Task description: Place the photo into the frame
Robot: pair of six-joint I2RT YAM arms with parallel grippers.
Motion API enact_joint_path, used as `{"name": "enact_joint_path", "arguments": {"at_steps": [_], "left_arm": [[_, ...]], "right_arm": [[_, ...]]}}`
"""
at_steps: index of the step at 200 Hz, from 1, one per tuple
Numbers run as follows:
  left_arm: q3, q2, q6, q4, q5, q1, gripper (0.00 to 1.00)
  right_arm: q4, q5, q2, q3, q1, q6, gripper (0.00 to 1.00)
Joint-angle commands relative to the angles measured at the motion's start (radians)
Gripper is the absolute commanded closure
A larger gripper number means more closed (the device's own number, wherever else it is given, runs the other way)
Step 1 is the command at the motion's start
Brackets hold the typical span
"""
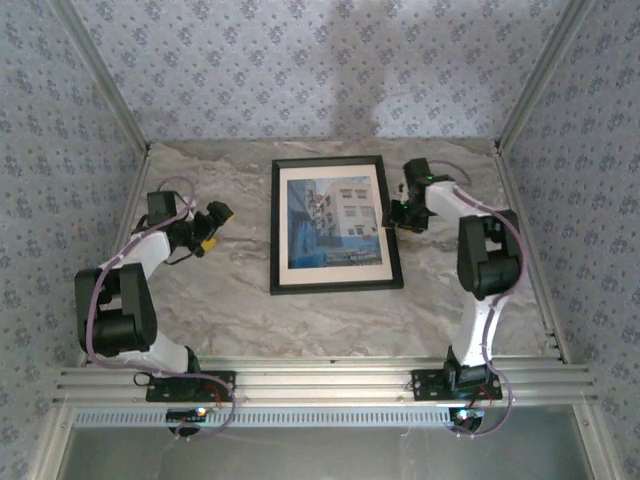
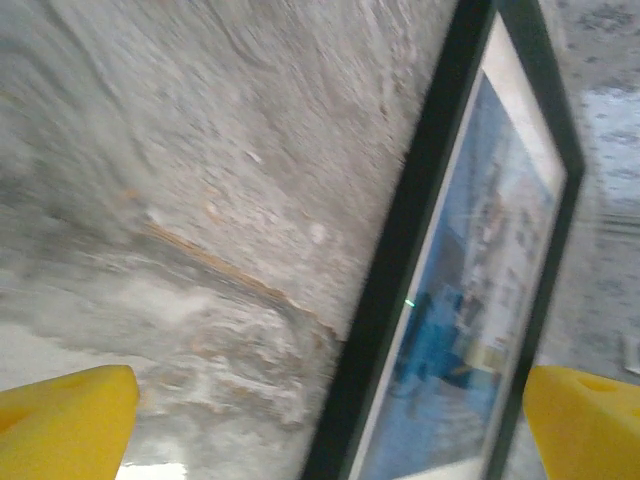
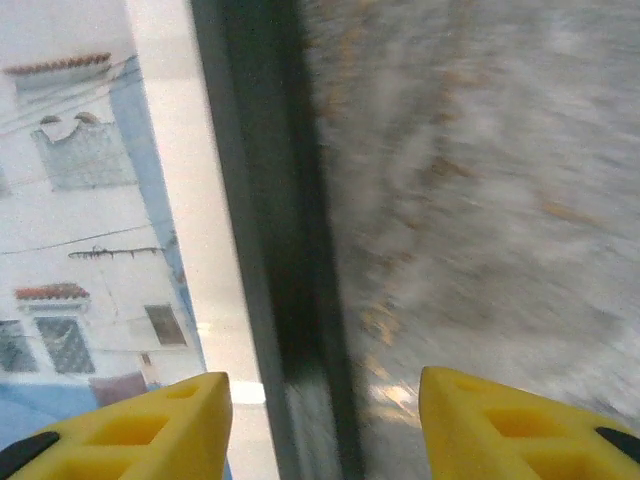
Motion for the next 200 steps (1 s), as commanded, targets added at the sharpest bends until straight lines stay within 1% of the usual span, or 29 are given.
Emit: {"name": "enact_joint_path", "arguments": {"at_steps": [1, 10, 22, 30, 32, 54, 57, 59, 79, 89, 101, 110, 125, 136, 141, 144, 149, 159, 166, 174, 180, 186, 190, 196, 200], "left_arm": [[0.053, -0.088, 0.146, -0.092, -0.228, 0.010, 0.01], [0.044, -0.108, 0.174, -0.077, -0.308, 0.009, 0.01], [0.020, -0.126, 0.215, -0.042, -0.411, 0.007, 0.01], [-0.004, -0.135, 0.243, -0.003, -0.470, 0.006, 0.02], [-0.011, -0.137, 0.250, 0.007, -0.481, 0.005, 0.02], [-0.087, -0.137, 0.321, 0.125, -0.594, -0.004, 0.01], [-0.096, -0.136, 0.330, 0.140, -0.604, -0.006, 0.01], [-0.101, -0.134, 0.336, 0.152, -0.610, -0.008, 0.01], [-0.142, -0.105, 0.411, 0.238, -0.668, -0.034, 0.02], [-0.150, -0.088, 0.453, 0.271, -0.684, -0.049, 0.02], [-0.171, -0.069, 0.494, 0.329, -0.707, -0.065, 0.02], [-0.200, -0.060, 0.525, 0.402, -0.726, -0.078, 0.02], [-0.258, -0.052, 0.574, 0.547, -0.756, -0.101, 0.02], [-0.299, -0.041, 0.606, 0.649, -0.766, -0.117, 0.02], [-0.314, -0.034, 0.617, 0.683, -0.770, -0.124, 0.01], [-0.322, -0.030, 0.625, 0.705, -0.772, -0.128, 0.02], [-0.335, -0.026, 0.635, 0.734, -0.777, -0.137, 0.02], [-0.367, -0.013, 0.653, 0.806, -0.795, -0.154, 0.02], [-0.389, -0.004, 0.658, 0.865, -0.807, -0.160, 0.02], [-0.396, -0.017, 0.648, 0.852, -0.808, -0.157, 0.01], [-0.418, -0.015, 0.644, 0.901, -0.803, -0.151, 0.01], [-0.454, -0.017, 0.625, 0.948, -0.792, -0.140, 0.01], [-0.494, -0.002, 0.612, 1.021, -0.787, -0.130, 0.02], [-0.557, 0.043, 0.613, 1.221, -0.789, -0.118, 0.02], [-0.577, 0.047, 0.613, 1.265, -0.788, -0.116, 0.01]], "right_arm": [[0.112, -0.028, -0.128, -0.098, -0.084, -0.044, 0.30], [0.149, 0.008, -0.161, -0.149, -0.108, -0.080, 0.24], [0.232, 0.068, -0.209, -0.248, -0.138, -0.127, 0.12], [0.306, 0.096, -0.242, -0.310, -0.157, -0.154, 0.01], [0.320, 0.105, -0.249, -0.325, -0.162, -0.161, 0.00], [0.618, 0.183, -0.329, -0.502, -0.190, -0.234, 0.00], [0.679, 0.193, -0.341, -0.537, -0.191, -0.243, 0.00], [0.687, 0.197, -0.344, -0.547, -0.192, -0.245, 0.00], [0.968, 0.255, -0.387, -0.693, -0.190, -0.293, 0.00], [1.000, 0.266, -0.391, -0.719, -0.199, -0.276, 0.00], [1.123, 0.273, -0.387, -0.788, -0.201, -0.272, 0.00], [1.168, 0.280, -0.406, -0.831, -0.186, -0.289, 0.00], [1.331, 0.324, -0.432, -0.932, -0.169, -0.295, 0.00], [1.481, 0.342, -0.414, -1.019, -0.181, -0.269, 0.00], [1.596, 0.343, -0.386, -1.053, -0.184, -0.270, 0.00], [1.634, 0.344, -0.372, -1.064, -0.182, -0.275, 0.00], [1.623, 0.356, -0.374, -1.061, -0.177, -0.276, 0.00], [1.504, 0.360, -0.403, -1.028, -0.179, -0.266, 0.00], [1.533, 0.345, -0.390, -1.026, -0.175, -0.280, 0.00], [1.528, 0.341, -0.388, -1.025, -0.173, -0.284, 0.00], [1.502, 0.340, -0.396, -1.019, -0.174, -0.281, 0.00], [1.512, 0.339, -0.395, -1.020, -0.175, -0.281, 0.00], [1.522, 0.340, -0.391, -1.023, -0.175, -0.282, 0.00], [1.516, 0.341, -0.391, -1.021, -0.174, -0.282, 0.00], [1.508, 0.345, -0.394, -1.019, -0.173, -0.284, 0.00]]}}
